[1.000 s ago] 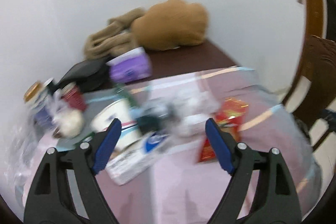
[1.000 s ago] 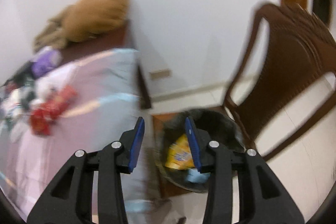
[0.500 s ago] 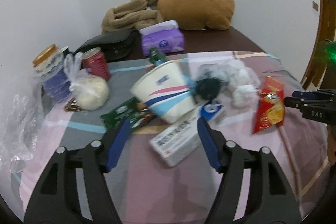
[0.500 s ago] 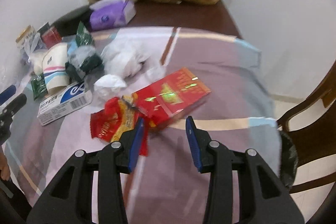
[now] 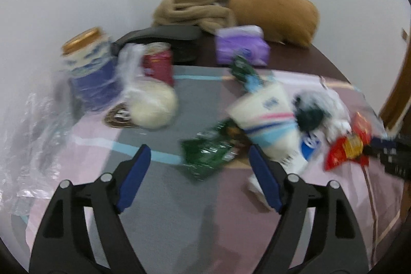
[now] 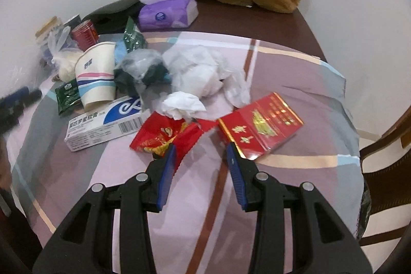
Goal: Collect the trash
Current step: 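Move both tools back over the table, then grasp the red snack wrapper with the right tool while the left tool grasps the paper cup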
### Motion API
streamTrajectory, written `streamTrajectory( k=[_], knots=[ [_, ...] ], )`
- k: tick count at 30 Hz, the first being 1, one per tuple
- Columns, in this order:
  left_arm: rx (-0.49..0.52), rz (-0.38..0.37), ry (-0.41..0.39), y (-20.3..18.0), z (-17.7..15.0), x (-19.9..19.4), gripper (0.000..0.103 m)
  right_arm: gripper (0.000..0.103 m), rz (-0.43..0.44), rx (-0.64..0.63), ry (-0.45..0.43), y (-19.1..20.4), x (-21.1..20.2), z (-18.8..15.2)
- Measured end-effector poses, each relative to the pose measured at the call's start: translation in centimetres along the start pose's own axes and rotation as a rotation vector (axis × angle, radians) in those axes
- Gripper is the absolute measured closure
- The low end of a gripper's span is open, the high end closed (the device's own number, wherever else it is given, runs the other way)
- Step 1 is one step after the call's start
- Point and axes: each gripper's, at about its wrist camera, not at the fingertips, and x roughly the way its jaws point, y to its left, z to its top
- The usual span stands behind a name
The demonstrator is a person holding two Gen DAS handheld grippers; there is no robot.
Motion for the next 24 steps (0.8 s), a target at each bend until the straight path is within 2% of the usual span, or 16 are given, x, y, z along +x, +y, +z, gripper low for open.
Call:
streamTrajectory(
  k=[3,5,7,8,11,16,19,20,22,23,24],
  knots=[
    [-0.071,0.036,0.012,2.7,0.6,0.2,0.024,0.062,0.04,0.005,0.013,0.6,0.3,0.1],
    [-0.108,0.033,0.023,4.0,0.6,0.4,0.024,0.058,0.068,0.007,0.008,1.0,0.2,0.2],
    [-0.142,0.03,0.043,5.0,0.6,0.9,0.024,0.041,0.075,0.008,-0.002,1.4,0.1,0.4],
    [-0.152,0.03,0.054,5.2,0.6,1.2,0.024,0.041,0.075,0.013,-0.006,1.5,0.1,0.6],
    [-0.152,0.002,0.066,4.9,0.6,1.6,0.024,0.041,0.071,0.028,-0.004,1.8,0.3,1.2],
    [-0.1,-0.057,0.057,2.3,1.9,1.4,0.023,0.041,-0.006,-0.011,0.039,3.0,2.1,1.7],
    [-0.085,-0.117,0.081,0.3,3.1,2.1,0.018,0.042,-0.032,-0.042,0.052,3.6,3.1,1.5],
    [-0.082,-0.127,0.091,-0.3,3.4,2.4,0.017,0.043,-0.034,-0.051,0.057,3.8,3.3,1.3],
    [-0.076,-0.131,0.119,-1.6,4.0,3.4,0.016,0.063,-0.043,-0.068,0.066,4.2,3.6,1.0],
    [-0.076,-0.136,0.134,-2.1,4.1,4.0,0.016,0.069,-0.042,-0.074,0.073,4.3,3.7,0.8],
    [-0.079,-0.154,0.157,-2.8,4.3,4.7,0.016,0.082,-0.032,-0.078,0.078,4.4,3.8,0.7]
  ],
)
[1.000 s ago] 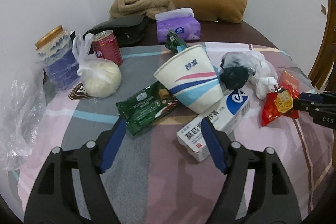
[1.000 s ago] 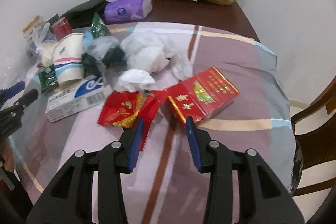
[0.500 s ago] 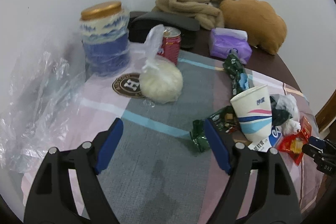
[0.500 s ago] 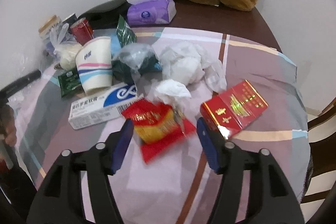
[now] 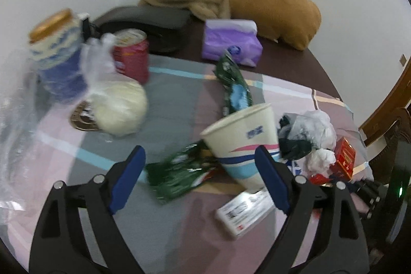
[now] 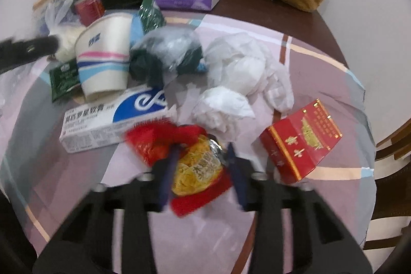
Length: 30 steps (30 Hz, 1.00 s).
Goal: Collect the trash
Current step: 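Grasp the red snack wrapper with the right tool while the left tool grasps the paper cup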
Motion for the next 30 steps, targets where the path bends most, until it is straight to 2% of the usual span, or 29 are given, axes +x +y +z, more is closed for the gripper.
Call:
streamTrajectory(
  k=[1,6,8,12,21,22,24,30],
  knots=[
    [-0.004,-0.01,0.011,-0.3,0.1,0.3,0.016,0.089,0.01,-0.005,0.005,0.1,0.0,-0.2],
    [-0.046,-0.018,0.064,-1.9,0.5,2.5,0.013,0.096,0.029,-0.019,-0.019,0.3,-1.0,-0.8],
    [-0.058,-0.003,0.075,-2.3,0.5,3.0,0.012,0.096,0.034,-0.027,-0.032,0.3,-1.6,-1.0],
    [-0.063,-0.026,0.086,-3.5,0.6,3.6,0.01,0.096,0.058,-0.023,-0.047,0.0,-2.6,-1.8],
    [-0.042,0.059,0.114,-5.5,0.7,5.9,0.01,0.096,0.089,0.004,-0.079,-1.6,-4.4,-3.1],
    [-0.041,0.062,0.109,-5.4,0.7,6.0,0.01,0.096,0.09,0.01,-0.084,-1.9,-4.6,-3.3],
    [-0.044,0.068,0.1,-5.4,0.5,6.0,0.02,0.096,0.092,0.017,-0.088,-2.2,-4.8,-3.4],
    [-0.023,0.075,0.054,-5.4,-0.3,4.6,0.023,0.096,0.088,0.04,-0.093,-3.2,-5.0,-4.0]
  ],
)
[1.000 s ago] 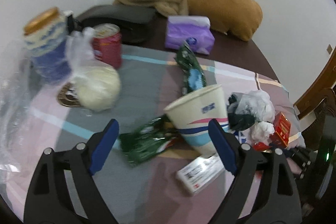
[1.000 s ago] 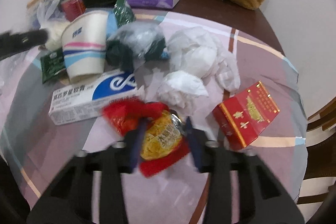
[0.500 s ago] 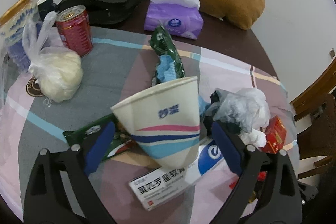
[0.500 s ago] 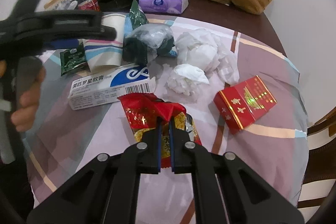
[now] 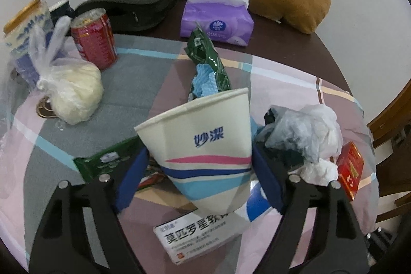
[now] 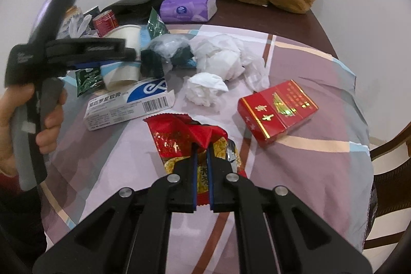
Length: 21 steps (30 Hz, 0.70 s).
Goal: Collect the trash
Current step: 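Grasp the red snack wrapper with the right tool while the left tool grasps the paper cup, then carry the wrapper and cup over the black bin while opening both tools to drop them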
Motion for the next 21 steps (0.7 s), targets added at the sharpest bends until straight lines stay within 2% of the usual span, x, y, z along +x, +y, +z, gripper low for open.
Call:
streamTrajectory(
  k=[6,11,17,20,21],
  knots=[
    [0.065,0.004,-0.146,-1.1,-2.0,-5.8,0.023,0.096,-0.014,0.021,-0.033,-1.1,-1.3,-0.2],
    [0.142,-0.058,-0.222,-3.7,-3.5,-10.1,0.023,0.096,-0.03,0.043,-0.079,-2.2,-3.2,-0.4],
    [0.277,-0.149,-0.243,-9.4,-4.9,-12.5,0.023,0.096,-0.091,0.112,-0.17,-6.1,-7.4,-1.7],
    [0.348,-0.201,-0.216,-13.4,-5.2,-12.4,0.023,0.096,-0.134,0.186,-0.212,-9.6,-9.7,-3.0],
    [0.379,-0.242,-0.197,-15.3,-5.4,-12.2,0.023,0.096,-0.152,0.206,-0.224,-10.6,-10.2,-3.5]
  ],
)
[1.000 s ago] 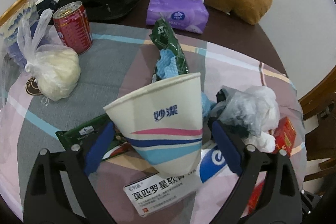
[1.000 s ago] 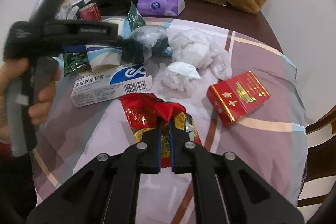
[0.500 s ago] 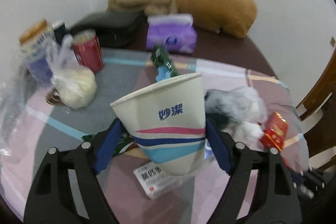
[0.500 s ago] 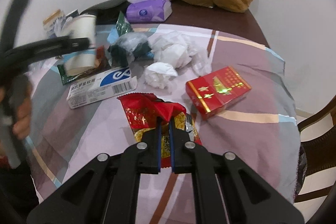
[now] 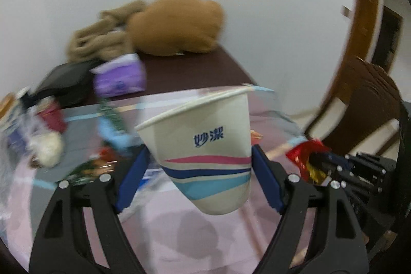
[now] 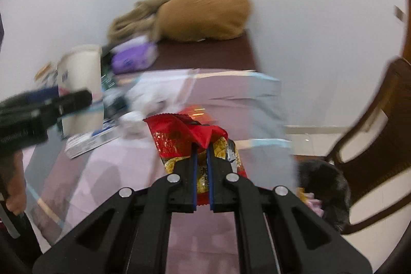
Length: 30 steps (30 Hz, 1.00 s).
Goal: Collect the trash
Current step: 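Carry the wrapper and cup over the black bin while opening both tools to drop them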
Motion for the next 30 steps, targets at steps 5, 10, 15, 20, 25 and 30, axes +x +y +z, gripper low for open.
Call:
streamTrajectory(
  k=[5,10,15,20,25,30],
  knots=[
    [0.129,-0.086,0.041,-7.5,0.3,3.7,0.023,0.096,-0.123,0.153,-0.045,-8.5,-3.1,-2.3],
    [0.243,-0.222,0.124,-15.5,-0.1,7.5,0.023,0.096,-0.235,0.297,-0.013,-16.3,-4.1,-6.4],
    [0.288,-0.336,0.198,-21.7,-0.2,10.0,0.023,0.096,-0.307,0.391,0.026,-21.3,-3.9,-9.5],
    [0.328,-0.389,0.256,-26.5,-0.5,12.5,0.023,0.096,-0.32,0.452,0.07,-24.2,-3.1,-12.1],
    [0.371,-0.421,0.272,-29.4,-1.5,13.8,0.02,0.096,-0.325,0.484,0.092,-25.9,-2.8,-13.6],
    [0.364,-0.399,0.255,-28.9,-1.6,14.4,0.011,0.096,-0.322,0.493,0.11,-26.1,-1.7,-14.0]
  ],
)
